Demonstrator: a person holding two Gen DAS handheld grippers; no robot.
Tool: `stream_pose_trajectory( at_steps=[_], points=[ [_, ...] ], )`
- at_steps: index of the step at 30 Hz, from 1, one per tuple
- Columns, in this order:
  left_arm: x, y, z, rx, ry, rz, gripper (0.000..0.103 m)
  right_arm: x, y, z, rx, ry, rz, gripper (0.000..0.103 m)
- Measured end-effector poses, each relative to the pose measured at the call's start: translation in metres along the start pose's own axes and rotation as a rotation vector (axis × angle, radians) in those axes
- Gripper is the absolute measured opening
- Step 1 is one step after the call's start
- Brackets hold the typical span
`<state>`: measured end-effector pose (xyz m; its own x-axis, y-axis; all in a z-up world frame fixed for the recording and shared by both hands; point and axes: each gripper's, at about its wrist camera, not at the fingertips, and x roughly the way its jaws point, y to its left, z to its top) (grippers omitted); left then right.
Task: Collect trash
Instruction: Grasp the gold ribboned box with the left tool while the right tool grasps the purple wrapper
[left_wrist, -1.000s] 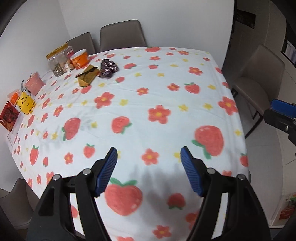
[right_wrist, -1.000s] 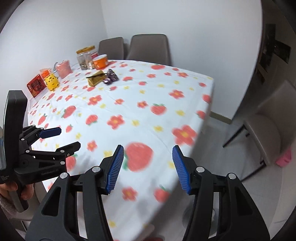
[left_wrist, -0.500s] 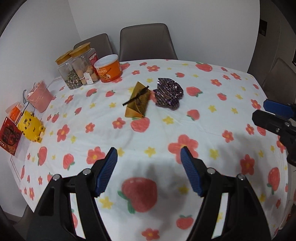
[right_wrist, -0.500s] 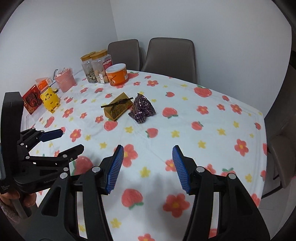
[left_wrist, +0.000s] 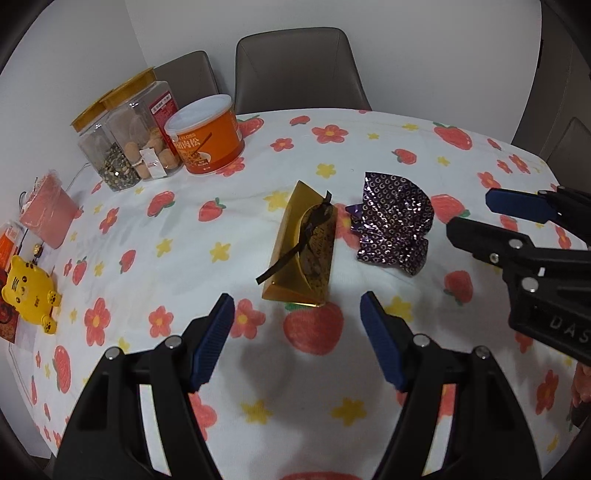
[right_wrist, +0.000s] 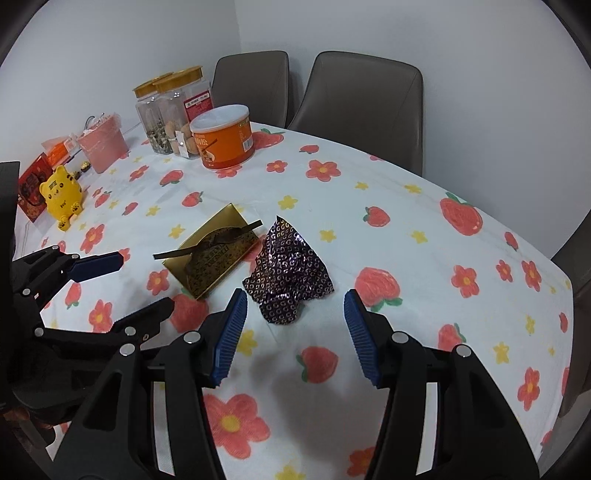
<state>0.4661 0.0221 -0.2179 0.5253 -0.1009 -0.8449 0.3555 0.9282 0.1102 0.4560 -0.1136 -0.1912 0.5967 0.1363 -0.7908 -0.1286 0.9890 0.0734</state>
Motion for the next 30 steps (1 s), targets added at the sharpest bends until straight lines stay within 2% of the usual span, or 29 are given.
stream_pose_trajectory(
  at_steps=[12, 14, 16, 19, 22, 30],
  points=[
    [0.069, 0.007, 0.012, 0.018, 0.071, -0.033, 0.071, 0.068, 0.0, 0.004, -0.027, 0.096, 0.03, 0.053],
    [0.071, 0.006, 0.012, 0.02, 0.062, -0.049, 0.065, 0.071, 0.0, 0.001, -0.029, 0.102, 0.038, 0.047],
    [0.069, 0.004, 0.013, 0.027, 0.061, -0.081, 0.055, 0.072, 0.0, 0.001, -0.023, 0.108, 0.053, 0.033],
    [0.068, -0.001, 0.012, 0.052, 0.048, -0.059, 0.054, 0.071, 0.004, -0.001, -0.033, 0.105, 0.067, 0.018],
    [0.065, -0.002, 0.01, 0.05, 0.047, -0.067, 0.054, 0.066, 0.007, -0.002, -0.038, 0.099, 0.08, 0.014],
    [0.041, -0.007, -0.003, 0.058, 0.038, -0.071, 0.053, 0.036, 0.001, -0.01, -0.01, 0.076, 0.07, 0.013]
  ],
)
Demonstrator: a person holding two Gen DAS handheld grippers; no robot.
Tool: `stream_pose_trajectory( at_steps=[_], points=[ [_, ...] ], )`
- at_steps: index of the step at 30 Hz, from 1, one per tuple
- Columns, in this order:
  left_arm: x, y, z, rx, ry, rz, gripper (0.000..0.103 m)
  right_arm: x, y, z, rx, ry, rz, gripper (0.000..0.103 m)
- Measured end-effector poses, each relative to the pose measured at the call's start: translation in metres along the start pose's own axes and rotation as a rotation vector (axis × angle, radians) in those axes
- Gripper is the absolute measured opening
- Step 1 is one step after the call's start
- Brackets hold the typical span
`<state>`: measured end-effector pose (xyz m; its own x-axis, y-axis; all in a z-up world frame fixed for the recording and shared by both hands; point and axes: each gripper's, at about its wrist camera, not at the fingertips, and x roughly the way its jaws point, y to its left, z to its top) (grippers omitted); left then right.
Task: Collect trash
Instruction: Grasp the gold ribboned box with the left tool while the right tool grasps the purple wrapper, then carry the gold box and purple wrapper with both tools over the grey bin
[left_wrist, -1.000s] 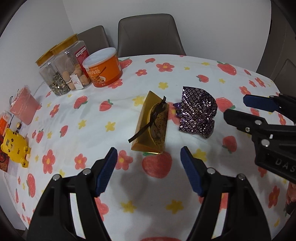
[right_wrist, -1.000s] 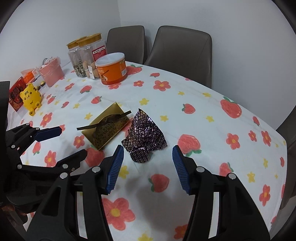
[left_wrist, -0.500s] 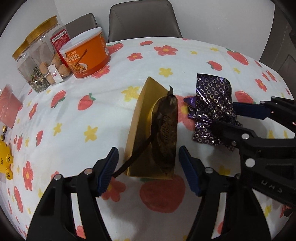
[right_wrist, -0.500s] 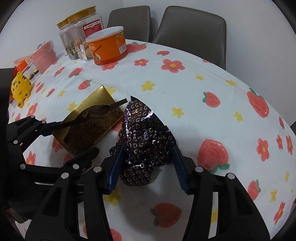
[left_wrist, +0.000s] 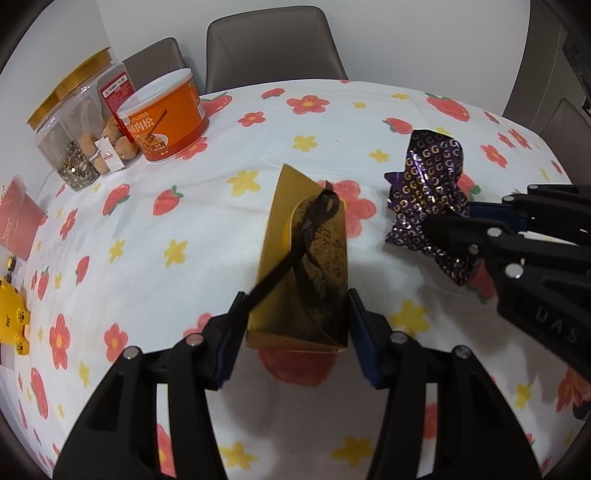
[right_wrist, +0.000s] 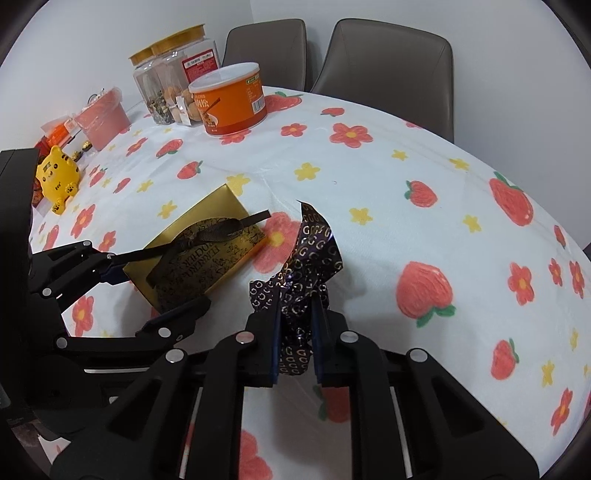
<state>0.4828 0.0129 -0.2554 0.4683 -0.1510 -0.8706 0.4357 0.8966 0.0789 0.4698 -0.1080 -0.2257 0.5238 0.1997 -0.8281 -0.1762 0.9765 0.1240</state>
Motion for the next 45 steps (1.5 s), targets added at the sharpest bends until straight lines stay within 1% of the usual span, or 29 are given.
stream_pose_trajectory(
  at_steps=[6, 10, 15, 20, 25, 30, 33, 36, 39, 42, 45],
  points=[
    [-0.032, -0.013, -0.014, 0.016, -0.02, -0.007, 0.053, -0.037, -0.005, -0.021, 0.046, -0.028, -0.018, 0.013],
    [-0.052, -0.03, -0.026, 0.056, -0.033, -0.013, 0.053, -0.065, -0.008, -0.044, 0.078, -0.047, -0.04, 0.012],
    [-0.071, -0.055, -0.041, 0.099, -0.034, -0.042, 0.053, -0.098, -0.014, -0.075, 0.125, -0.063, -0.071, 0.012],
    [-0.094, -0.089, -0.053, 0.143, -0.044, -0.086, 0.052, -0.138, -0.024, -0.11, 0.173, -0.091, -0.113, 0.012],
    [-0.116, -0.135, -0.06, 0.214, -0.066, -0.126, 0.052, -0.178, -0.044, -0.146, 0.235, -0.125, -0.158, 0.012],
    [-0.139, -0.196, -0.069, 0.285, -0.095, -0.153, 0.052, -0.223, -0.075, -0.195, 0.303, -0.156, -0.221, 0.012],
    [-0.157, -0.247, -0.082, 0.33, -0.117, -0.178, 0.052, -0.254, -0.105, -0.236, 0.37, -0.171, -0.267, 0.012],
    [-0.173, -0.299, -0.098, 0.367, -0.122, -0.208, 0.052, -0.287, -0.139, -0.284, 0.438, -0.178, -0.31, 0.012],
    [-0.187, -0.357, -0.116, 0.392, -0.113, -0.257, 0.052, -0.324, -0.169, -0.338, 0.485, -0.177, -0.363, 0.012],
    [-0.201, -0.418, -0.137, 0.433, -0.116, -0.303, 0.052, -0.36, -0.199, -0.4, 0.54, -0.17, -0.425, 0.012],
    [-0.213, -0.476, -0.159, 0.468, -0.109, -0.352, 0.052, -0.387, -0.226, -0.458, 0.605, -0.146, -0.472, 0.012]
  ],
)
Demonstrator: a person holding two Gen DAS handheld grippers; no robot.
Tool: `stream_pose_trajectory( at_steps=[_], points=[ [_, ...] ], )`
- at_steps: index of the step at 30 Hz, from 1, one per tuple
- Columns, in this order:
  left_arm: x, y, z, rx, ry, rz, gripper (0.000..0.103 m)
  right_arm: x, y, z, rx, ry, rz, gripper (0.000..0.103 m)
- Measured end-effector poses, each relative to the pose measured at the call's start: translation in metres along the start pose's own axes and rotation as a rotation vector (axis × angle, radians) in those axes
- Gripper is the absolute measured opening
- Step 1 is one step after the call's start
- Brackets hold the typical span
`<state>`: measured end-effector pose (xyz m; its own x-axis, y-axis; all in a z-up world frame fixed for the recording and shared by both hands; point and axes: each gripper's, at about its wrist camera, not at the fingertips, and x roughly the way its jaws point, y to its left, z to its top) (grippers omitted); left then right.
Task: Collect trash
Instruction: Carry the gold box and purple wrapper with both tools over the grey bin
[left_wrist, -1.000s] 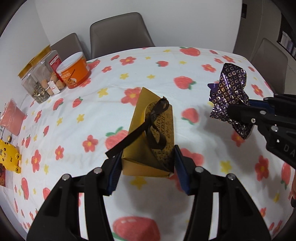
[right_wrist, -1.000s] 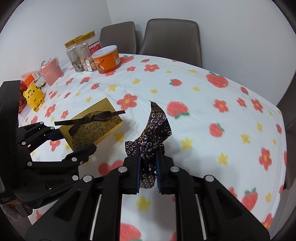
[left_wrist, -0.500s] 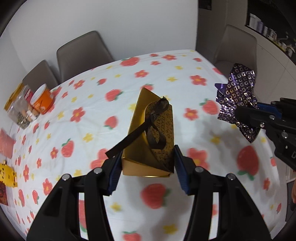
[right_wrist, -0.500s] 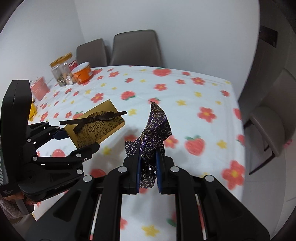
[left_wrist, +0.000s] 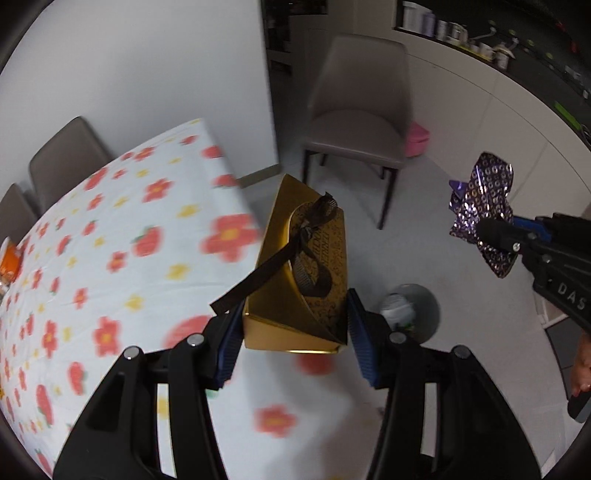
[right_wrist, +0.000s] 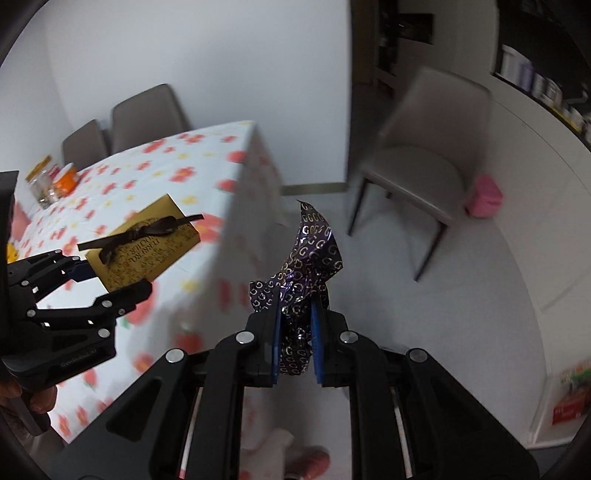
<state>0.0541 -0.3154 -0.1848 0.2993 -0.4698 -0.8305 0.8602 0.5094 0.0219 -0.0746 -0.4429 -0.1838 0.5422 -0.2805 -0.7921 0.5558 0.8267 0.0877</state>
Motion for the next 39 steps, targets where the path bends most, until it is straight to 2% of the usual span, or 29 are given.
stream_pose_trajectory(
  at_steps=[8, 14, 21, 25, 30, 34, 39],
  points=[
    [0.02, -0.141, 0.01, 0.138, 0.035, -0.122, 0.052, -0.026, -0.109, -0.057, 0.135, 0.023, -0.121, 0.012],
    [0.046, -0.203, 0.012, 0.27, 0.076, -0.172, 0.052, -0.027, -0.159, -0.092, 0.263, 0.032, -0.191, 0.012],
    [0.103, -0.245, 0.015, 0.365, 0.128, -0.221, 0.052, -0.003, -0.196, -0.127, 0.394, 0.068, -0.239, 0.013],
    [0.135, -0.258, 0.016, 0.388, 0.158, -0.231, 0.053, 0.015, -0.209, -0.14, 0.453, 0.084, -0.239, 0.013],
    [0.181, -0.269, 0.009, 0.412, 0.208, -0.223, 0.053, 0.058, -0.218, -0.153, 0.493, 0.114, -0.214, 0.013],
    [0.224, -0.274, -0.001, 0.441, 0.254, -0.187, 0.053, 0.096, -0.226, -0.166, 0.519, 0.145, -0.171, 0.013],
    [0.265, -0.278, -0.009, 0.46, 0.297, -0.17, 0.053, 0.142, -0.233, -0.176, 0.504, 0.175, -0.132, 0.013]
  ],
)
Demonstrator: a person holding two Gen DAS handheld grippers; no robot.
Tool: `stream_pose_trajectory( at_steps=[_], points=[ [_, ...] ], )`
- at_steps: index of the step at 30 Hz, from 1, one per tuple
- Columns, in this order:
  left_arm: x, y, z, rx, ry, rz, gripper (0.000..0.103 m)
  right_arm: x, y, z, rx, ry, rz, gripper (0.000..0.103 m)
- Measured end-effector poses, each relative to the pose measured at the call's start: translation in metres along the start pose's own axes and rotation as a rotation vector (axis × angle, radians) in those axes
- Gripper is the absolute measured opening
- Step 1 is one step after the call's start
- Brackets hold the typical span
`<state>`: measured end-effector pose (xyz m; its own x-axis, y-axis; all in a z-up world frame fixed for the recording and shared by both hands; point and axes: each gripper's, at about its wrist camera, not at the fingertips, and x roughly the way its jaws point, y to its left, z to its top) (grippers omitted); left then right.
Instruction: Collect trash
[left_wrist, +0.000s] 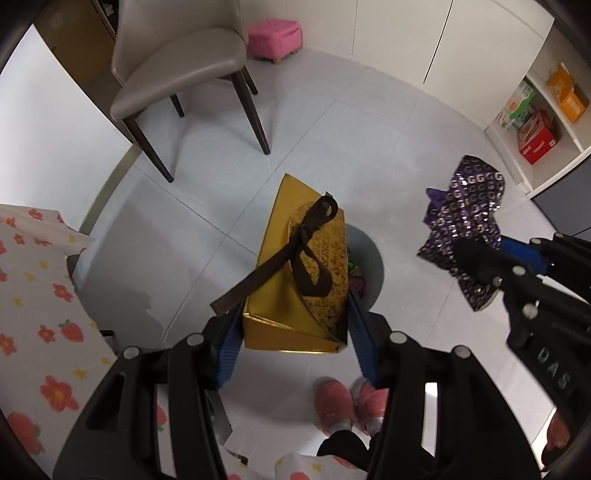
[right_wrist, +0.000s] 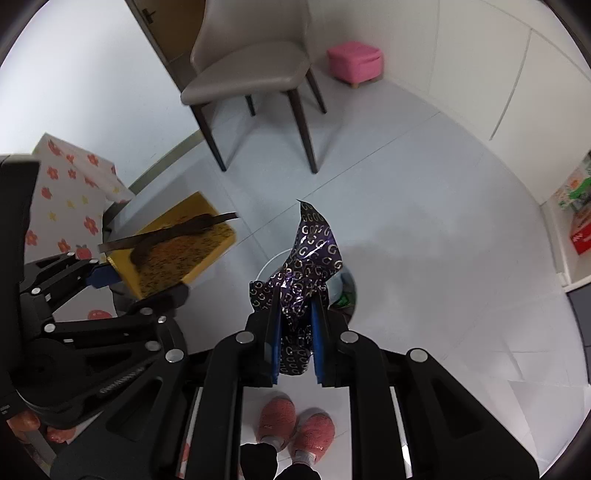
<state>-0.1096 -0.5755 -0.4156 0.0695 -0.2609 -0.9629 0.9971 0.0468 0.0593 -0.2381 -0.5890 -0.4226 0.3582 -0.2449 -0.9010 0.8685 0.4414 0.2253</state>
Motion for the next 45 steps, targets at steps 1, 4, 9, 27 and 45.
stream_pose_trajectory(
  at_steps=[1, 4, 9, 27, 45],
  points=[
    [0.005, 0.0, -0.001, 0.005, 0.007, 0.002, 0.053, 0.01, 0.0, 0.0, -0.004, 0.008, 0.01, 0.014],
    [0.026, 0.003, 0.001, 0.02, 0.032, 0.015, 0.053, 0.029, 0.002, 0.0, -0.012, 0.018, 0.034, 0.015],
    [0.045, 0.01, 0.001, 0.019, 0.06, 0.017, 0.053, 0.049, 0.002, 0.001, -0.01, 0.038, 0.039, 0.028],
    [0.065, 0.002, 0.005, 0.048, 0.084, 0.003, 0.053, 0.042, -0.018, -0.005, 0.047, 0.016, -0.009, 0.039],
    [0.042, -0.023, 0.016, 0.071, 0.059, -0.045, 0.068, -0.014, -0.044, -0.028, 0.089, -0.026, -0.104, 0.039]
  ],
)
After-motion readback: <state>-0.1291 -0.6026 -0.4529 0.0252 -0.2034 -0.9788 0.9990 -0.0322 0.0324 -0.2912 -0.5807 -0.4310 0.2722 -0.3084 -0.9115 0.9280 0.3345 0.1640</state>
